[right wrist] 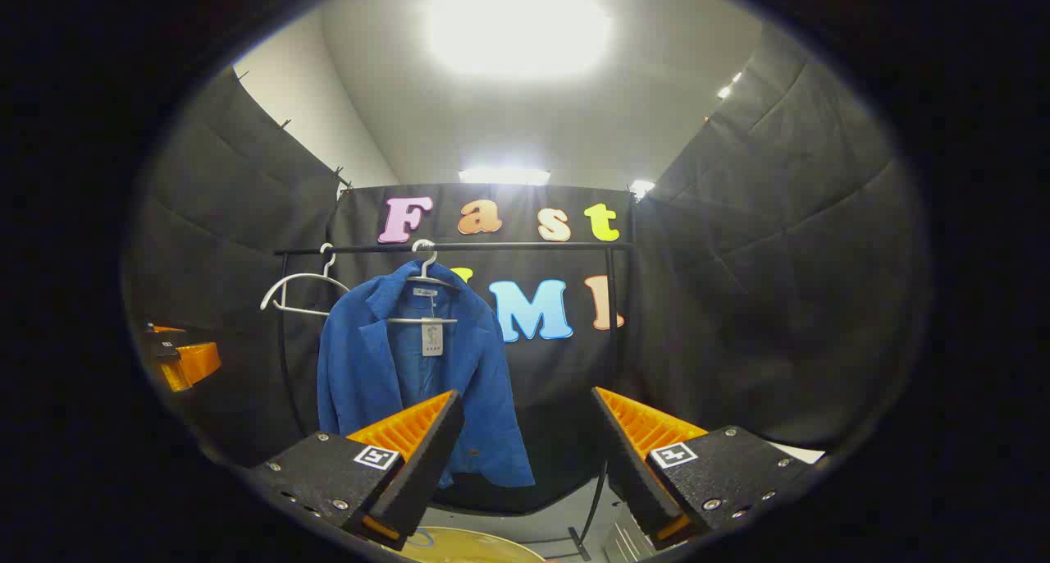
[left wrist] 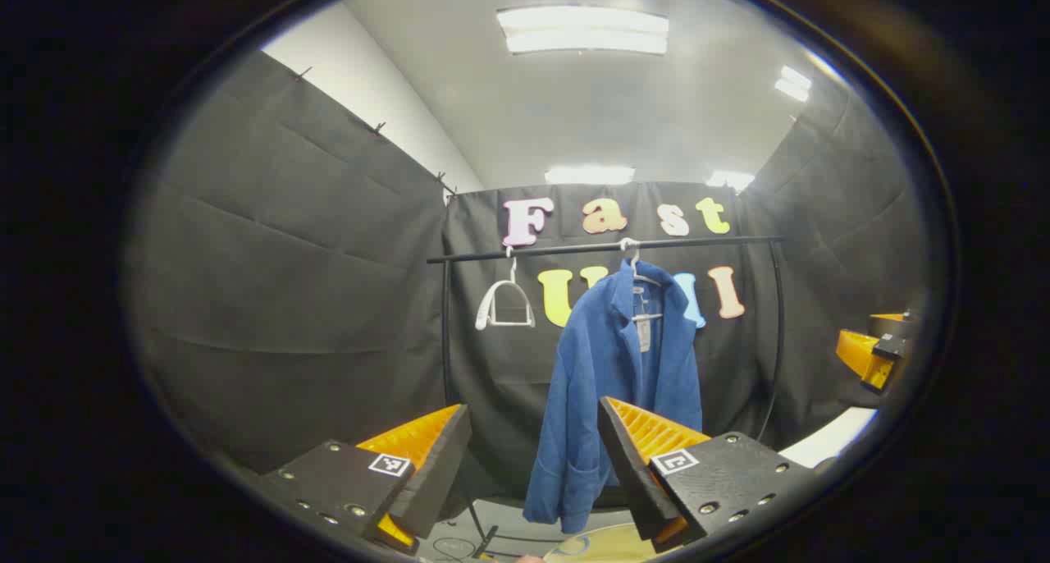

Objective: Grasp the clothes on the hanger with both hands and then place them into the laundry hamper below.

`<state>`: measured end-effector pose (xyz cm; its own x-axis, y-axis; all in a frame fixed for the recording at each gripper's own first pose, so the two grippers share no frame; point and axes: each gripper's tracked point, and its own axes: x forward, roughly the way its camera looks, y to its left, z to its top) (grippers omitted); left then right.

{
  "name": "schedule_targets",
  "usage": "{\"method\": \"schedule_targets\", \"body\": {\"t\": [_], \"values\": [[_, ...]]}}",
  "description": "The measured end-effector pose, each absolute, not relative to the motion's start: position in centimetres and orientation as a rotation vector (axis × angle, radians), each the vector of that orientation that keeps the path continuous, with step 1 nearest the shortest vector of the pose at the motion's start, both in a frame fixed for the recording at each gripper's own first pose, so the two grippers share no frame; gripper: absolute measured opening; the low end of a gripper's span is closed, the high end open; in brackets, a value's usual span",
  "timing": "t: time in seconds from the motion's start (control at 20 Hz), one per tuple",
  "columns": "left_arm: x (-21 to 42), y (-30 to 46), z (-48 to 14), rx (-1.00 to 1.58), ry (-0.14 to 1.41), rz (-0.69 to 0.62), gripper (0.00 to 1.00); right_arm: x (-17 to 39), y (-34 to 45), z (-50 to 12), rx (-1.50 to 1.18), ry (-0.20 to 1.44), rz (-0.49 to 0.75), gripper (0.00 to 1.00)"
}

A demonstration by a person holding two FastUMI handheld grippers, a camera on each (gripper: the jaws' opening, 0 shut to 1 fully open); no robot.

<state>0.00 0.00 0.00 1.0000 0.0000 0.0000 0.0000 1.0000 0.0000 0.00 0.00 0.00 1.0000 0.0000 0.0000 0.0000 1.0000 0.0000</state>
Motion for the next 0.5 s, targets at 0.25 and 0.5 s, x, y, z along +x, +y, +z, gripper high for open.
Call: {"method": "schedule_targets", "body": {"t": [0.25,0.5], "values": [[1.5,-0.4,-0.3,0.001,0.003,-0.007,0.96,0.3,-0.6,-0.5,0.01,0.013,-0.007,0.95],[2.5,-0.7,-0.2,0.017,-0.001,-0.001,0.96,1.1,-0.8,-0.6,0.014,0.008,-0.003,0.95]]}}
